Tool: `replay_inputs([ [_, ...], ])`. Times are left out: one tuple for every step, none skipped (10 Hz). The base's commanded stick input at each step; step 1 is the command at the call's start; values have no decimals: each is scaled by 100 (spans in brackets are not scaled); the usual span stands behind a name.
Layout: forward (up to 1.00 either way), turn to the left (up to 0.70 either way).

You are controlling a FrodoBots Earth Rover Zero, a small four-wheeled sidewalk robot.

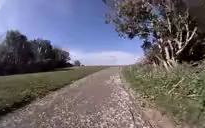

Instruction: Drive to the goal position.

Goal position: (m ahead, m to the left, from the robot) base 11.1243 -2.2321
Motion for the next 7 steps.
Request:
replay_inputs([
  [70, 0],
  [70, 0],
  [70, 0],
  [70, 0],
  [70, 0],
  [70, 0],
  [70, 0],
])
